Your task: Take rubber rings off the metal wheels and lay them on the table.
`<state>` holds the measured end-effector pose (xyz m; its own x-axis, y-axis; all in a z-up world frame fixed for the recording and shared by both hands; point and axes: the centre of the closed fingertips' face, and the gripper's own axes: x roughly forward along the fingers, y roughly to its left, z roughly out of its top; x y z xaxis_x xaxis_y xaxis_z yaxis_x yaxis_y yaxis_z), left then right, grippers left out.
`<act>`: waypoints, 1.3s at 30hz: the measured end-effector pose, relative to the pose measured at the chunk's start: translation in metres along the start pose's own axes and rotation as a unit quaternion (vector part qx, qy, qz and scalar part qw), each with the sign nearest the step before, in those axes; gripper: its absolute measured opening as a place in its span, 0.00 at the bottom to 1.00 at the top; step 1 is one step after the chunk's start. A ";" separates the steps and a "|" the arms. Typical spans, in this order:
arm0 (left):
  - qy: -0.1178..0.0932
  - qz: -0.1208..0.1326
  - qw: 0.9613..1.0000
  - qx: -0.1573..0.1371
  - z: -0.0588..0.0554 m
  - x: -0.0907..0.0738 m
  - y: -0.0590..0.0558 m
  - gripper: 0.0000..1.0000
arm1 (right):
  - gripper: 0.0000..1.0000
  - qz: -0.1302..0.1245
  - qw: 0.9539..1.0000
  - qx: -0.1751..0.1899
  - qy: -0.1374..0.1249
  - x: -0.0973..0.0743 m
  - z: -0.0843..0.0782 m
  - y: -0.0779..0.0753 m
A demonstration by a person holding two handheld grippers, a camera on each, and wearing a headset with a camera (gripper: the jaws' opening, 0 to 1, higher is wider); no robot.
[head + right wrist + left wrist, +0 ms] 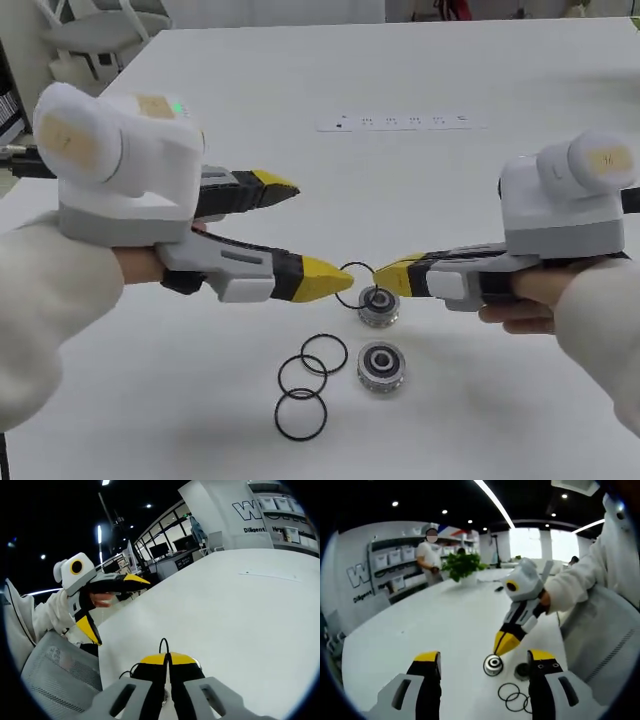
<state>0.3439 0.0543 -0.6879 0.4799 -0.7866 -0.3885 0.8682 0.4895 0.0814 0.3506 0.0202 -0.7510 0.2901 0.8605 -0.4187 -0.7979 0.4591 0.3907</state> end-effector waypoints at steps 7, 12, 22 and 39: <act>-0.004 0.015 1.000 -0.006 0.001 -0.021 0.000 0.78 | 0.00 0.014 1.000 -0.003 0.002 0.003 0.001 0.010; 0.000 0.023 1.000 -0.008 -0.003 -0.034 -0.001 0.85 | 0.00 0.024 1.000 -0.008 0.004 0.005 0.002 0.020; 0.013 0.042 0.999 -0.023 -0.021 -0.061 -0.005 0.92 | 0.00 0.044 0.999 -0.015 0.015 0.012 0.000 0.037; 0.032 0.074 0.994 -0.070 -0.067 -0.093 -0.019 0.99 | 0.00 0.087 0.993 -0.044 0.064 0.035 -0.026 0.074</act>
<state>0.2744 0.1434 -0.7151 0.5877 -0.6796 -0.4391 0.7609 0.6488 0.0142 0.2877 0.0786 -0.7582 0.0778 0.8875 -0.4543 -0.8745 0.2796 0.3964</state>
